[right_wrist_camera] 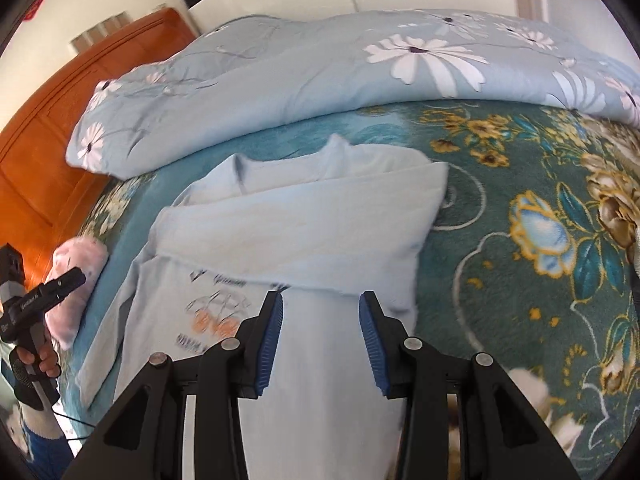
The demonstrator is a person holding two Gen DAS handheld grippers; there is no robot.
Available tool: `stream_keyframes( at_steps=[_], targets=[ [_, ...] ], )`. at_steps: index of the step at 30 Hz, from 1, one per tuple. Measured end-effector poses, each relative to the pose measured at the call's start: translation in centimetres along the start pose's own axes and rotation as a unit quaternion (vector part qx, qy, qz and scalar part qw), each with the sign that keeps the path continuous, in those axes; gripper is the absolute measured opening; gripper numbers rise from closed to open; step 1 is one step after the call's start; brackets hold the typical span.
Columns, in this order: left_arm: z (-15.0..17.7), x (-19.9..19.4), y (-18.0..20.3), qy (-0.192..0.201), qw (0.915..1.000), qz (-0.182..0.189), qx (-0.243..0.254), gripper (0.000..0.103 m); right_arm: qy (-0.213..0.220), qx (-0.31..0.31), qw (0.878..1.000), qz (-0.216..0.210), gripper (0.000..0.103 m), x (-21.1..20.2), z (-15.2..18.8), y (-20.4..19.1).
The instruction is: Fold clothes
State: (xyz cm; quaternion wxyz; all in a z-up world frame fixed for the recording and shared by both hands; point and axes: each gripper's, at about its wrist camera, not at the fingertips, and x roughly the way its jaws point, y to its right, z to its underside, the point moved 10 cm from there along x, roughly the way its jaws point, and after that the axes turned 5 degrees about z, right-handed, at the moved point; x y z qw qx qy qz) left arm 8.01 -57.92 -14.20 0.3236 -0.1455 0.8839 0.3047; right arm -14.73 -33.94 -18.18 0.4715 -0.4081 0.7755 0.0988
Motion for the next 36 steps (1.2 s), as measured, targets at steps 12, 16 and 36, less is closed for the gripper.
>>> stream_keyframes(
  at_steps=[12, 16, 36],
  targets=[
    [4.6, -13.2, -8.0, 0.084, 0.9916, -0.095, -0.026, 0.084, -0.085, -0.258, 0.945, -0.182, 0.041, 3.7, 11.0, -30.6],
    [5.8, -15.3, -10.5, 0.097, 0.9884, -0.102, -0.057, 0.084, -0.129, -0.311, 0.919, -0.206, 0.041, 5.6, 16.3, -37.4],
    [7.5, -18.8, -14.6, 0.131, 0.9793, -0.097, -0.120, 0.084, -0.115, -0.417, 0.893, -0.124, 0.006, 7.0, 20.6, -39.8]
  ],
)
